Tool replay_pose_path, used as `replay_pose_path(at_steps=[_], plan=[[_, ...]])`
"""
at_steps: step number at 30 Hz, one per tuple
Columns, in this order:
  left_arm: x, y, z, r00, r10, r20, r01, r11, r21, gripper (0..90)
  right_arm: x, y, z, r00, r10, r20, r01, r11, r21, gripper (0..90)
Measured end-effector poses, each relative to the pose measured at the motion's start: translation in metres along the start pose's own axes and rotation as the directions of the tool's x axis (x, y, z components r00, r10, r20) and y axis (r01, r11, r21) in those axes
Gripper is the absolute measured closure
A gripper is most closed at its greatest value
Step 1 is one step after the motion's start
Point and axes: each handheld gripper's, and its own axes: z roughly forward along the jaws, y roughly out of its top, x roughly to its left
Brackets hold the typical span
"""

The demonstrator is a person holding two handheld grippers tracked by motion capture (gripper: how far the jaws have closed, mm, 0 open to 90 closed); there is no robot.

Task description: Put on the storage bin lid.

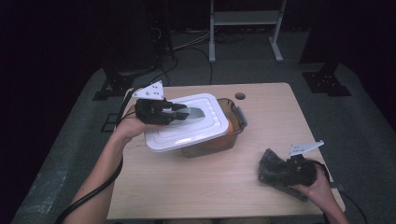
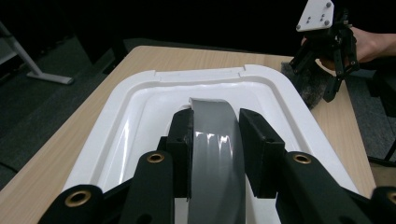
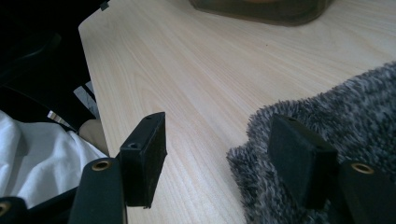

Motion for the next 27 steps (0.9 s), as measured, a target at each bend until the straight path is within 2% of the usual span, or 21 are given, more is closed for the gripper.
replay_pose_path(at_steps=[15,22,27], plan=[[0.013,0.006,0.027,0.9996,0.014,0.025,-0.014,0.9999,0.006,66.8,-0.001,-0.006,-0.007,0.9998,0.018,0.007,-0.017,1.0,-0.018,36.5],[0.019,0.004,0.038,0.9995,0.007,0.032,-0.006,1.0,-0.007,66.9,-0.002,-0.008,-0.008,0.9998,0.02,0.006,-0.02,1.0,-0.022,36.7],[0.025,-0.001,0.048,0.9993,0.0,0.037,0.0,1.0,0.005,66.8,-0.002,-0.009,-0.009,0.9998,0.022,0.005,-0.021,1.0,-0.023,36.7]])
